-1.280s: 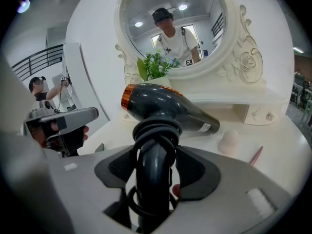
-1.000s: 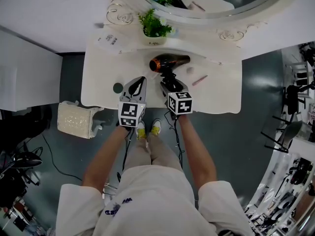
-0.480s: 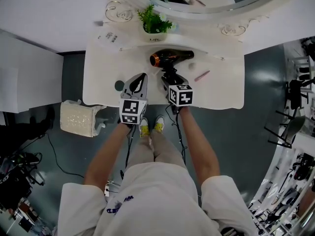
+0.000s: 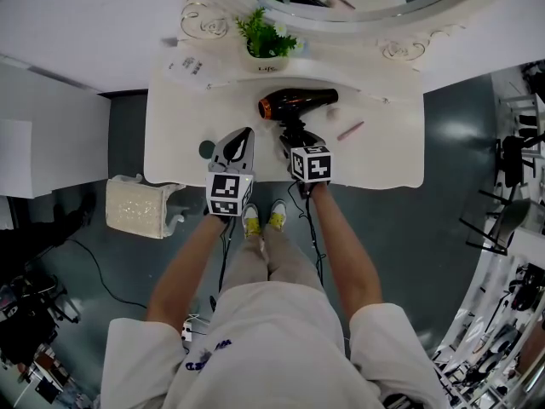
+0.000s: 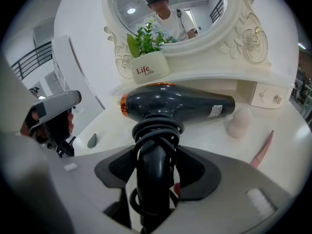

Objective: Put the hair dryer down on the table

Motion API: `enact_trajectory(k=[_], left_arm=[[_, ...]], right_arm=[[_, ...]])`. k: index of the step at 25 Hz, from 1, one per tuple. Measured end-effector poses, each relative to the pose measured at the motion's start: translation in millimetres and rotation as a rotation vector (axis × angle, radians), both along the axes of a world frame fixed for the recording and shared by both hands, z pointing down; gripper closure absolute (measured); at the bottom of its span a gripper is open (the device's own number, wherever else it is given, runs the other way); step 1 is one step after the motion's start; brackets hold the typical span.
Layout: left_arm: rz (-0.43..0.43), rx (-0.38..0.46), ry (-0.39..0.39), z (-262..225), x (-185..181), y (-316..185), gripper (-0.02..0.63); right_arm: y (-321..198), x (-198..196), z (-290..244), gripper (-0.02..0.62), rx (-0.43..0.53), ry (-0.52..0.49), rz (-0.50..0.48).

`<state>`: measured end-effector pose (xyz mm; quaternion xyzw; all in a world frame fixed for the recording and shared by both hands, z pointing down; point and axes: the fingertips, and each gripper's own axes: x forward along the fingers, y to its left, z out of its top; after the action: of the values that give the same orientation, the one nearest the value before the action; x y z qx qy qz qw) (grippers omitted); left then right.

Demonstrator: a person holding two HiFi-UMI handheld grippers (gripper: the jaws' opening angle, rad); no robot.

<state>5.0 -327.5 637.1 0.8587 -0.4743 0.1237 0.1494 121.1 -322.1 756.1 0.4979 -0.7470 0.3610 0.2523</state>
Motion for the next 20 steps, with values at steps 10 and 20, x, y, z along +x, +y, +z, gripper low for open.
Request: enact_trajectory(k=[10,20], left_arm=[[-0.011,-0.016,0.000,6,-4,-3,0.598],[-0.008,-0.020,0.002,9,-2,-4,0.598]], right_arm=[[-4,7,10,0.331,-0.037,0.022,0.009],[0,4,18,0.330,-0.084,-0.019,0.006]])
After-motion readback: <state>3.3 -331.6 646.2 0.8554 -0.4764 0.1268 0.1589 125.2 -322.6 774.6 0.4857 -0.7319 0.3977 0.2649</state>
